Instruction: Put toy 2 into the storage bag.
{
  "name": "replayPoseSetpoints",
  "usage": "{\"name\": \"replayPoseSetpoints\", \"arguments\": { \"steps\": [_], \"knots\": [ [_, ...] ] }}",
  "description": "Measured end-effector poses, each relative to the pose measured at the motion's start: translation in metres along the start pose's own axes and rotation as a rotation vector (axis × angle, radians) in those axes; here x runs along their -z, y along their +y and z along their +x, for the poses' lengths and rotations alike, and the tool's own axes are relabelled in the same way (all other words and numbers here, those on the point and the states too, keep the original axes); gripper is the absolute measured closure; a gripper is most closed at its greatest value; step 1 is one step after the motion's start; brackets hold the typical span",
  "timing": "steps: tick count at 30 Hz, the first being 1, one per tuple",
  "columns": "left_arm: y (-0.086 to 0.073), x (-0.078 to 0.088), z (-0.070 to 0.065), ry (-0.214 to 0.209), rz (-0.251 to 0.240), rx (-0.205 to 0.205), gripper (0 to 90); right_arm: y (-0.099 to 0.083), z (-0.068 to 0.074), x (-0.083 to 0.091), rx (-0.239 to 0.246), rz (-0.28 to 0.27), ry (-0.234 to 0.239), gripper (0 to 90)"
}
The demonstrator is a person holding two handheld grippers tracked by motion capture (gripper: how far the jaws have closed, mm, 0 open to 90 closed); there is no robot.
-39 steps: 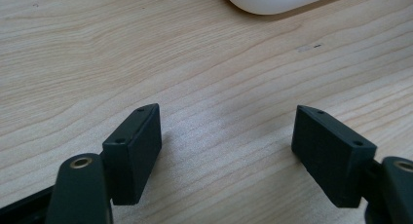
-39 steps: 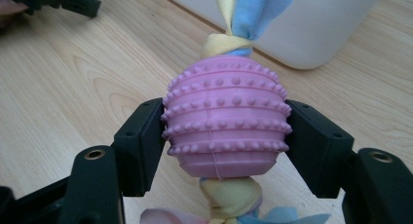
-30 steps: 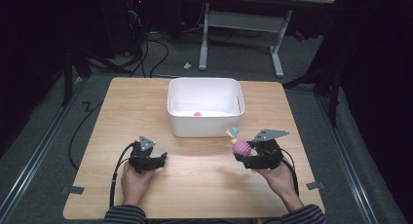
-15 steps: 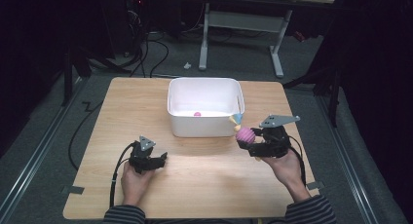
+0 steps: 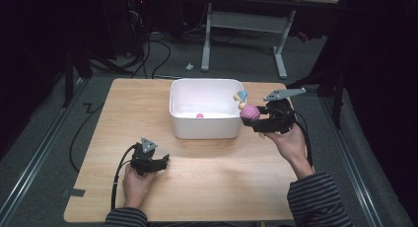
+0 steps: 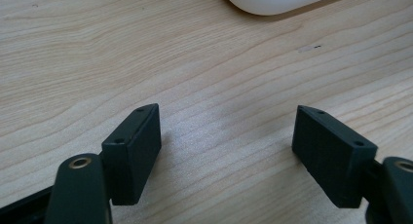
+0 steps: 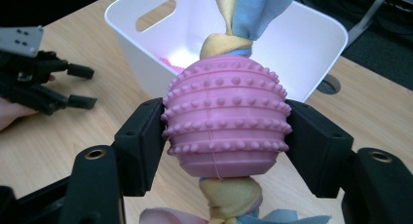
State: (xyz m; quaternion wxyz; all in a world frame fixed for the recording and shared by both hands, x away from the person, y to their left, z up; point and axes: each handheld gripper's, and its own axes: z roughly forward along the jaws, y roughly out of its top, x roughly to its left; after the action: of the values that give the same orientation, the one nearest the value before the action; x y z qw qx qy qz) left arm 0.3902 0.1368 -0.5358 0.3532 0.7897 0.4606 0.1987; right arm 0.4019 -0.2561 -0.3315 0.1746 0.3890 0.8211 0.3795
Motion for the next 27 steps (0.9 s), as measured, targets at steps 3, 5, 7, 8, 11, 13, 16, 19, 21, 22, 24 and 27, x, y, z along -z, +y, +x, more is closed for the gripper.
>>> {"name": "replayPoseSetpoints", "arguments": {
  "steps": [3, 5, 7, 8, 11, 13, 16, 19, 21, 22, 24, 27],
  "knots": [
    [0.000, 0.000, 0.000, -0.001, 0.000, 0.001, 26.9, 0.010, -0.004, -0.007, 0.010, 0.016, -0.017, 34.7],
    [0.000, 0.000, 0.000, -0.001, 0.000, 0.001, 27.1, 0.018, -0.007, -0.014, 0.009, 0.023, -0.033, 34.7],
    [0.000, 0.000, 0.000, -0.001, 0.000, 0.002, 27.1, 0.026, -0.010, -0.019, -0.010, 0.016, -0.032, 34.7],
    [0.000, 0.000, 0.000, -0.001, -0.001, 0.002, 27.0, 0.030, -0.012, -0.022, -0.014, 0.015, -0.034, 34.7],
    [0.000, 0.000, 0.000, 0.001, -0.001, 0.001, 27.0, 0.038, -0.015, -0.030, -0.017, 0.025, -0.028, 34.7],
    [0.000, 0.000, 0.000, 0.002, -0.001, 0.001, 27.0, 0.043, -0.017, -0.038, -0.017, 0.033, -0.030, 34.7],
    [0.000, 0.000, 0.000, 0.002, 0.000, 0.001, 26.9, 0.046, -0.022, -0.051, -0.018, 0.089, -0.038, 34.6],
    [0.000, 0.000, 0.000, 0.002, 0.000, 0.000, 26.9, 0.044, -0.027, -0.062, -0.024, 0.126, -0.041, 34.6],
    [0.000, 0.000, 0.000, 0.002, 0.000, 0.000, 26.9, 0.042, -0.029, -0.066, -0.022, 0.146, -0.042, 34.5],
    [0.000, 0.000, 0.000, 0.002, 0.000, 0.001, 26.9, 0.042, -0.031, -0.072, -0.021, 0.180, -0.052, 34.5],
    [0.000, 0.000, 0.000, 0.002, 0.000, 0.001, 26.9, 0.042, -0.032, -0.075, -0.025, 0.184, -0.045, 34.4],
    [0.000, 0.000, 0.000, 0.002, 0.000, 0.001, 26.9, 0.042, -0.033, -0.079, -0.028, 0.198, -0.030, 34.4]
  ]
}}
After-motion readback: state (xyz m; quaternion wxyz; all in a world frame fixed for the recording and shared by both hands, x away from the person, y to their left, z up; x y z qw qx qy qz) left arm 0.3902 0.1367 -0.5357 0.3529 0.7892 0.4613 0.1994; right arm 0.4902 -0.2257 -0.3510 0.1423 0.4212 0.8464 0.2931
